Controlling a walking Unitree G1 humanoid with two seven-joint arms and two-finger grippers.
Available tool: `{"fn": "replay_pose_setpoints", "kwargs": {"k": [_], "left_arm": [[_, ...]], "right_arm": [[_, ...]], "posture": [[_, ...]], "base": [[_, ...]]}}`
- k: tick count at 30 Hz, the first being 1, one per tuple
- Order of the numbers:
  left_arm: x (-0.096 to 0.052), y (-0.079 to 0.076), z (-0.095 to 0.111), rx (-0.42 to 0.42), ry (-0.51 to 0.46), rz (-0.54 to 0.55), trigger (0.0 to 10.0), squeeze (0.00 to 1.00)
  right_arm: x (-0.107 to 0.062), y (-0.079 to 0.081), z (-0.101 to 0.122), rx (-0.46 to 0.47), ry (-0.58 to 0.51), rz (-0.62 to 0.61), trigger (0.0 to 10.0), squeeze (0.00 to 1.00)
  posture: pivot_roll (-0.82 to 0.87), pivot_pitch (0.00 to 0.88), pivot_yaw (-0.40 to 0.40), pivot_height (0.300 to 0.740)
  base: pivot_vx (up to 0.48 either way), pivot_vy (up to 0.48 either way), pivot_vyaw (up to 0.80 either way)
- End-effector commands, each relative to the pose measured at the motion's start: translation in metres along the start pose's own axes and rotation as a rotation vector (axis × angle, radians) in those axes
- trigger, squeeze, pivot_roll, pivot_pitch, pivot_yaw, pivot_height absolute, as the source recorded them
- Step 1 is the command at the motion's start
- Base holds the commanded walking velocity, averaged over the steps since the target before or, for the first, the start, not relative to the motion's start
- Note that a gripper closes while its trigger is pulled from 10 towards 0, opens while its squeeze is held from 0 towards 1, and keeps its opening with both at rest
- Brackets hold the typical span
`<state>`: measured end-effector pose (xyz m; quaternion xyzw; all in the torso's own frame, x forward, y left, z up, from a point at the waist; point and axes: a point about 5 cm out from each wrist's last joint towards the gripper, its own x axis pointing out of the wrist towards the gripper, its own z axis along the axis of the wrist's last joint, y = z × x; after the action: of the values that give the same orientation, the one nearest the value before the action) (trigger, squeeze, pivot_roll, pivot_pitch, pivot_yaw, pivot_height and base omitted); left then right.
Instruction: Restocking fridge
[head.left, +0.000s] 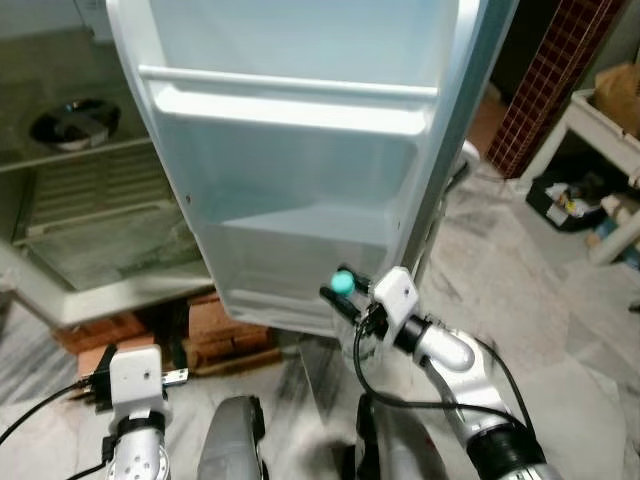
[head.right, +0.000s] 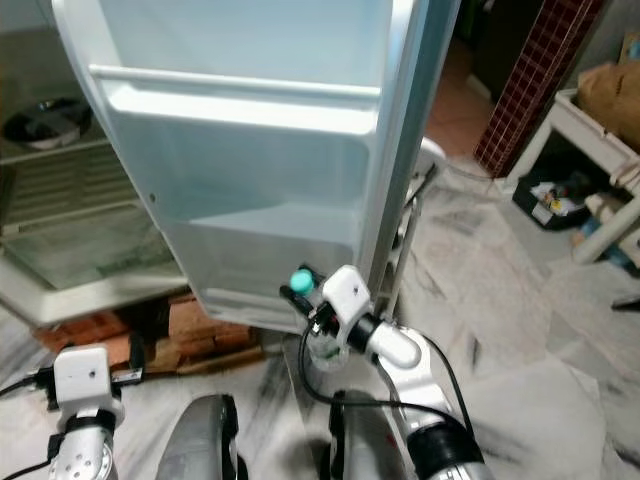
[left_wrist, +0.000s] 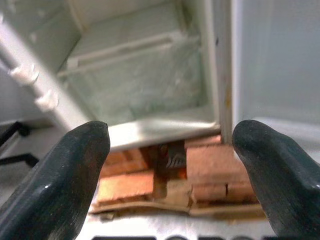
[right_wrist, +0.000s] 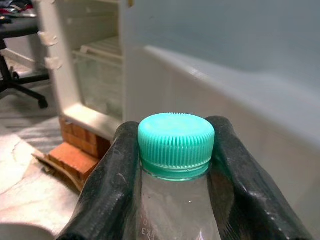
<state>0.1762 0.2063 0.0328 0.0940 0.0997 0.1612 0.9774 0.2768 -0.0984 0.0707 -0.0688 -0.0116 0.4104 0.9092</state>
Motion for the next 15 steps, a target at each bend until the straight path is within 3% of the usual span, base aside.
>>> {"fn": "replay_pose_setpoints", "kwargs": {"k": [1, 12, 15], "left_arm": [[-0.001, 0.005, 0.000, 0.004, 0.006, 0.021, 10.0, 0.00], [0.004, 0.015, 0.015, 0.025, -0.031, 0.045, 10.0, 0.00], [-0.003, 0.021, 0.011, 0.042, -0.006, 0.043, 10.0, 0.00]], "right_arm": [[0.005, 0.002, 0.004, -0.011, -0.008, 0.009, 10.0, 0.00], [0.026, 0.002, 0.020, -0.053, -0.097, -0.052, 10.0, 0.00], [0.034, -0.004, 0.027, -0.075, -0.129, -0.097, 10.0, 0.00]], "posture": [[0.05, 0.087, 0.014, 0.581], [0.08, 0.121, 0.023, 0.581], [0.09, 0.145, 0.032, 0.581]], "base": [[0.000, 0.000, 0.00], [0.000, 0.000, 0.00], [0.000, 0.000, 0.00]]}}
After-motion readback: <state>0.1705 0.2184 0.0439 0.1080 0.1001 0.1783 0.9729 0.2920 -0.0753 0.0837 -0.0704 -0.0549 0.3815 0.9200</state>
